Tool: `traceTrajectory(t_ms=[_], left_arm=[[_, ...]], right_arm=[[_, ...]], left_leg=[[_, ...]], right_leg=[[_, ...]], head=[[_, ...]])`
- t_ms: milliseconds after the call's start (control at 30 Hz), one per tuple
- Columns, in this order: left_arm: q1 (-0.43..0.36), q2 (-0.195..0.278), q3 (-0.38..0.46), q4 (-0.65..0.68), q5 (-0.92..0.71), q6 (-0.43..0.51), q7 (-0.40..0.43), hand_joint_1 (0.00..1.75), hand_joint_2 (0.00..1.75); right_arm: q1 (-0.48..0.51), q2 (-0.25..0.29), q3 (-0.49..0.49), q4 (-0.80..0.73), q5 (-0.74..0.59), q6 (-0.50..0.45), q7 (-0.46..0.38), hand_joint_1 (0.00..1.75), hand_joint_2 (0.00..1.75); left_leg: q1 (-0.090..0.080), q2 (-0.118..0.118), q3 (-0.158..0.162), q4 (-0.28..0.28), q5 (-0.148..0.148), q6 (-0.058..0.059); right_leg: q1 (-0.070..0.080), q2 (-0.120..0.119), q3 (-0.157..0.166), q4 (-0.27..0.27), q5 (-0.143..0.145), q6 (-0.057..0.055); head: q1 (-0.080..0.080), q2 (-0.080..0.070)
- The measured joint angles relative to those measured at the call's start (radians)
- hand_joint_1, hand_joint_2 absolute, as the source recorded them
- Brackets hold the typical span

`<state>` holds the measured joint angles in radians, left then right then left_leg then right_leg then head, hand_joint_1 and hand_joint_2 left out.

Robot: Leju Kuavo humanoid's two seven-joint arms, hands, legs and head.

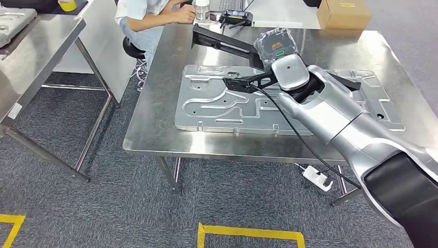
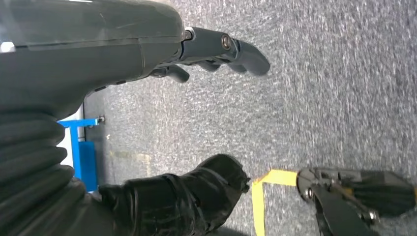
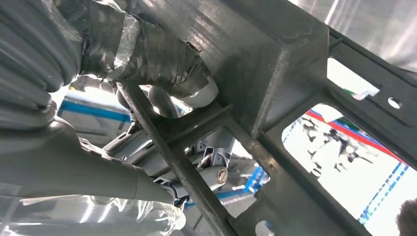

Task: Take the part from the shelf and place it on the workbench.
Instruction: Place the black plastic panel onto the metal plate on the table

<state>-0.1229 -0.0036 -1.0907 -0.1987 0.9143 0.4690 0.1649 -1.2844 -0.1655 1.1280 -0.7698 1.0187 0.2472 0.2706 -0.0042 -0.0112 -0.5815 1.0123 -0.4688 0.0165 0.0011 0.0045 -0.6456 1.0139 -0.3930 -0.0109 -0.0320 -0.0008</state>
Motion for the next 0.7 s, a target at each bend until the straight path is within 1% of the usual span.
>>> traceTrajectory(t_ms=[33,67,100,133,167,200,233,267,300,333,367,400,433,467,533,567,600,633,667,700], left_arm=[[0.000,0.000,0.000,0.000,0.000,0.000,-0.001,0.00,1.75],[0.000,0.000,0.000,0.000,0.000,0.000,-0.002,0.00,1.75],[0.001,0.000,0.000,0.000,-0.001,0.000,-0.002,0.00,1.75],[0.001,0.000,0.000,0.000,-0.001,0.000,-0.003,0.00,1.75],[0.002,0.000,0.000,0.000,-0.001,0.000,-0.003,0.00,1.75],[0.002,0.000,0.000,0.000,-0.001,0.000,-0.004,0.00,1.75],[0.002,0.000,0.000,0.000,-0.001,0.000,-0.004,0.00,1.75],[0.002,0.000,0.000,0.000,-0.001,0.000,-0.004,0.00,1.75],[0.002,0.000,0.000,0.000,-0.001,0.001,-0.004,0.00,1.75],[0.003,0.000,0.000,0.000,-0.001,0.002,-0.004,0.00,1.75],[0.003,0.001,0.000,0.000,-0.001,0.003,-0.004,0.00,1.75],[0.002,0.001,0.000,0.000,-0.001,0.004,-0.004,0.00,1.75],[0.002,0.001,0.000,0.000,-0.001,0.006,-0.004,0.00,1.75],[0.001,0.001,0.000,0.000,-0.001,0.007,-0.004,0.00,1.75],[0.001,0.001,-0.001,0.000,-0.001,0.009,-0.003,0.00,1.75],[0.002,0.000,-0.001,0.000,-0.001,0.009,-0.003,0.00,1.75],[0.002,0.000,-0.001,0.000,-0.001,0.010,-0.002,0.00,1.75],[0.002,0.000,-0.001,0.000,-0.001,0.010,-0.002,0.00,1.75],[0.001,0.001,-0.001,0.000,-0.001,0.010,-0.002,0.00,1.75],[0.000,0.001,-0.001,0.000,-0.001,0.010,-0.002,0.00,1.75]], right_arm=[[0.000,-0.001,0.000,0.000,0.000,0.000,0.000,1.75,1.75],[0.000,-0.002,-0.001,-0.001,0.000,0.000,0.001,1.75,1.75],[0.000,-0.003,-0.002,-0.001,-0.001,0.001,0.002,1.75,1.75],[0.001,-0.004,-0.002,-0.001,-0.001,0.001,0.003,1.75,1.75],[0.004,-0.004,-0.002,-0.001,-0.002,0.002,0.003,1.75,1.75],[0.009,-0.004,-0.002,-0.001,-0.003,0.002,0.004,1.75,1.75],[0.014,-0.004,-0.002,-0.001,-0.003,0.002,0.003,1.75,1.75],[0.019,-0.004,-0.002,-0.001,-0.004,0.002,0.003,1.75,1.75],[0.021,-0.004,-0.002,-0.002,-0.004,0.002,0.003,1.75,1.75],[0.021,-0.005,-0.002,-0.002,-0.004,0.002,0.004,1.75,1.75],[0.019,-0.005,-0.002,-0.003,-0.004,0.002,0.004,1.75,1.75],[0.017,-0.006,-0.003,-0.004,-0.005,0.002,0.004,1.75,1.75],[0.016,-0.006,-0.003,-0.005,-0.005,0.003,0.004,1.75,1.75],[0.016,-0.007,-0.003,-0.006,-0.006,0.003,0.005,1.75,1.75],[0.019,-0.009,-0.004,-0.010,-0.007,0.003,0.005,1.75,1.75],[0.019,-0.010,-0.005,-0.011,-0.008,0.002,0.005,1.75,1.75],[0.019,-0.011,-0.006,-0.012,-0.008,0.002,0.006,1.75,1.75],[0.020,-0.012,-0.007,-0.013,-0.008,0.002,0.006,1.75,1.75],[0.024,-0.013,-0.007,-0.013,-0.009,0.001,0.007,1.75,1.75],[0.030,-0.014,-0.007,-0.013,-0.010,0.001,0.007,1.75,1.75]], left_leg=[[0.000,0.002,-0.001,0.006,-0.007,-0.006],[0.000,0.003,-0.011,0.031,-0.020,-0.012],[0.001,0.005,-0.034,0.079,-0.042,-0.017],[0.004,0.005,-0.067,0.145,-0.068,-0.022],[0.006,0.006,-0.107,0.216,-0.091,-0.026],[0.008,0.006,-0.142,0.269,-0.100,-0.028],[0.009,0.006,-0.161,0.287,-0.088,-0.030],[0.011,0.006,-0.161,0.264,-0.055,-0.031],[0.012,0.006,-0.143,0.206,-0.008,-0.032],[0.013,0.007,-0.117,0.137,0.035,-0.030],[0.011,0.007,-0.090,0.075,0.064,-0.028],[0.010,0.007,-0.070,0.032,0.073,-0.023],[0.007,0.007,-0.059,0.012,0.068,-0.018],[0.005,0.007,-0.053,0.003,0.061,-0.012],[0.008,0.007,-0.044,-0.009,0.056,0.001],[0.011,0.007,-0.037,-0.013,0.054,0.007],[0.013,0.008,-0.030,-0.018,0.052,0.014],[0.013,0.008,-0.025,-0.019,0.048,0.019],[0.013,0.008,-0.021,-0.018,0.043,0.023],[0.013,0.007,-0.016,-0.017,0.038,0.025]], right_leg=[[-0.004,0.000,0.007,-0.007,-0.001,-0.002],[-0.008,0.000,0.014,-0.014,-0.002,-0.005],[-0.011,-0.001,0.022,-0.018,-0.004,-0.008],[-0.011,-0.001,0.027,-0.020,-0.007,-0.010],[-0.011,-0.001,0.031,-0.020,-0.012,-0.012],[-0.011,0.000,0.036,-0.019,-0.017,-0.013],[-0.011,0.001,0.042,-0.017,-0.023,-0.013],[-0.011,0.002,0.050,-0.015,-0.030,-0.011],[-0.012,0.003,0.059,-0.013,-0.037,-0.009],[-0.012,0.004,0.067,-0.011,-0.045,-0.006],[-0.011,0.004,0.072,-0.009,-0.052,-0.002],[-0.009,0.005,0.075,-0.008,-0.057,0.002],[-0.008,0.006,0.075,-0.008,-0.060,0.006],[-0.008,0.006,0.074,-0.009,-0.061,0.011],[-0.008,0.005,0.073,-0.004,-0.069,0.020],[-0.008,0.005,0.063,0.017,-0.081,0.024],[-0.009,0.004,0.042,0.060,-0.100,0.027],[-0.010,0.004,0.008,0.124,-0.123,0.030],[-0.011,0.003,-0.034,0.195,-0.145,0.032],[-0.013,0.003,-0.073,0.253,-0.155,0.035]], head=[[0.000,0.000],[0.000,0.000],[-0.001,0.000],[0.000,0.000],[-0.001,0.000],[-0.001,0.000],[-0.001,0.000],[-0.001,0.000],[-0.001,0.000],[0.000,0.000],[0.000,0.000],[0.000,0.000],[0.000,0.000],[-0.001,0.000],[0.000,0.000],[0.000,0.000],[0.001,0.000],[0.001,0.000],[0.001,0.000],[0.001,0.000]])
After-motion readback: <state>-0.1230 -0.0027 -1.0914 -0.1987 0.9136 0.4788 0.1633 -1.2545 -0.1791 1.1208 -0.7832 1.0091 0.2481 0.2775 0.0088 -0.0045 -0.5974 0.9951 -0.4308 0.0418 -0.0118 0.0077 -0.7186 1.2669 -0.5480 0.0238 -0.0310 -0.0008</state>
